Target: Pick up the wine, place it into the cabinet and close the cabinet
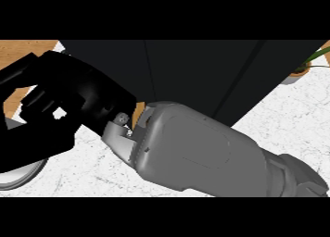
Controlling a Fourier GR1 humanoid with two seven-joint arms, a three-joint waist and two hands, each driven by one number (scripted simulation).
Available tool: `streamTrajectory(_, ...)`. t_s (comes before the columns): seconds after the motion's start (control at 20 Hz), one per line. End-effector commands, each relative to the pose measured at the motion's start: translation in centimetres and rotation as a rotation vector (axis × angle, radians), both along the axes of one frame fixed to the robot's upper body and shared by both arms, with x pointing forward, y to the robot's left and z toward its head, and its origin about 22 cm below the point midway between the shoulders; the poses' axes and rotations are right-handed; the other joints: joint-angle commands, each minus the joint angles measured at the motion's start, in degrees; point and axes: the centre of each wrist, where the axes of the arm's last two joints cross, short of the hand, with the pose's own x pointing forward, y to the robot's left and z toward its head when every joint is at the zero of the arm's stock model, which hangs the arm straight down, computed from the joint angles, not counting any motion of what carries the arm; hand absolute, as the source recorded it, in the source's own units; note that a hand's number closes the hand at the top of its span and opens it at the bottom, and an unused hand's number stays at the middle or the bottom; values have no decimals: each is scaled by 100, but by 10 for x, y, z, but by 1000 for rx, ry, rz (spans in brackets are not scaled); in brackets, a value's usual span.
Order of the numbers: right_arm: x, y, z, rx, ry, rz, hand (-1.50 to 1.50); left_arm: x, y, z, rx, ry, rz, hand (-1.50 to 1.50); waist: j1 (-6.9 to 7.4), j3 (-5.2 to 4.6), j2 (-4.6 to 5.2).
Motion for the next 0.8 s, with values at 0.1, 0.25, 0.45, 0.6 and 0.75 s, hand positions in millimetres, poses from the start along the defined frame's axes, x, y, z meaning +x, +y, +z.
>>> streamTrajectory(0.1, 38, 8, -2, -62, 181, 185, 150, 7, 3, 3, -1, 2, 2, -150, -62, 1, -2)
streamTrajectory(0.25, 61, 7, 3, 29, 211, 79, 150, 14, 19, 20, -8, -4, 34, -150, -159, 4, -39)
streamTrajectory(0.45, 101, -19, -10, 69, 71, -74, 150, 4, 18, 10, 13, 9, 39, -150, -258, 9, -33)
streamTrajectory(0.6, 124, -46, -41, 81, 74, -147, 150, 2, 28, 23, 17, 6, 39, -150, -219, 13, -20)
streamTrajectory(0.75, 135, -65, -38, 84, 51, -237, 150, 4, 19, 14, 10, 16, 24, -150, -261, 13, -12)
